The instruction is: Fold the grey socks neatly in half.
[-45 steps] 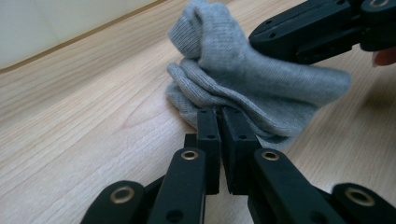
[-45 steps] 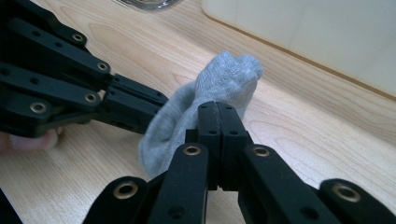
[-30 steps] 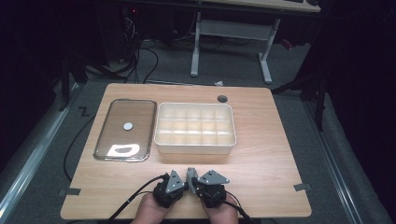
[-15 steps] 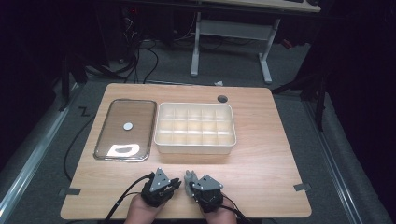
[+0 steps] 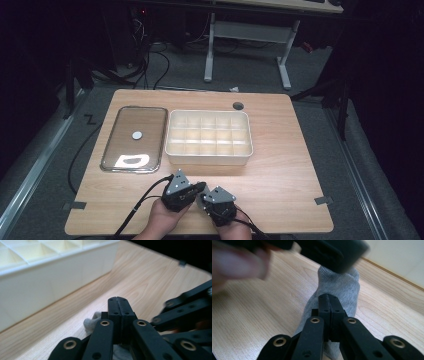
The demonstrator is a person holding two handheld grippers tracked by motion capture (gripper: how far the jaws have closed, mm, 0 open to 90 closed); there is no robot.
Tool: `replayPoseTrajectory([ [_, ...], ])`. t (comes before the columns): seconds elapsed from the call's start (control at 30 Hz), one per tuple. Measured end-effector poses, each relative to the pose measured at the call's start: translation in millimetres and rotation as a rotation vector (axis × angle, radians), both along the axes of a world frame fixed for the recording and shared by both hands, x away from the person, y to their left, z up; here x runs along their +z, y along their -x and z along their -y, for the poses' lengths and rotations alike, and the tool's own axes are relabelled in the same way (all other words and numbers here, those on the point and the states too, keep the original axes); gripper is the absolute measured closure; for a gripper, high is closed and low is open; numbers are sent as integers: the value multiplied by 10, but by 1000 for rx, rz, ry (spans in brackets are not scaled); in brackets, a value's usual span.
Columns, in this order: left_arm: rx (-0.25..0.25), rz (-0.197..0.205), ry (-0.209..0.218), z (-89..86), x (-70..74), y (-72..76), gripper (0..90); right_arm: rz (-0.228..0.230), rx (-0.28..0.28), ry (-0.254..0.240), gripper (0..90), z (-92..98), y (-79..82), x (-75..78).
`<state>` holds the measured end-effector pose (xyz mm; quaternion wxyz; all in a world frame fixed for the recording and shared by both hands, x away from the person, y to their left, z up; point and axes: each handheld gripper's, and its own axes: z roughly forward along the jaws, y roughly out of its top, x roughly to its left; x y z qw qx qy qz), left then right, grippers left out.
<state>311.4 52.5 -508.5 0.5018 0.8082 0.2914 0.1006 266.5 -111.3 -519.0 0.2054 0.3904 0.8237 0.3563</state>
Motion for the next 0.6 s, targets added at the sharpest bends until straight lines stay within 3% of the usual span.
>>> replayPoseTrajectory([
  [0.07, 19, 4, -51, -30, -117, -50, 900, 2, 1, -1, 900, 2, 4, -2],
  [0.13, 30, -24, -41, -103, -227, -120, 900, 2, 3, -4, 900, 5, 2, -4],
  [0.17, 42, -56, -29, -123, -228, -162, 900, 4, 5, -5, 900, 4, 0, -5],
  [0.3, 52, -63, -50, -100, -238, -177, 900, 0, 17, 0, 900, 1, -26, 14],
  [0.37, 44, -92, -93, -72, -246, -194, 900, 9, 16, -14, 831, 2, 10, 105],
  [0.43, 37, -92, -156, -13, -254, -188, 900, 59, 25, -48, 850, 15, 112, 199],
  [0.5, 38, -69, -170, 3, -250, -169, 900, 23, 37, -42, 885, 2, 144, 169],
  [0.57, 50, -79, -143, -29, -247, -176, 899, -47, 39, 20, 900, -44, 119, -42],
  [0.6, 57, -80, -125, -48, -245, -177, 899, -47, 39, 20, 900, -44, 119, -42],
])
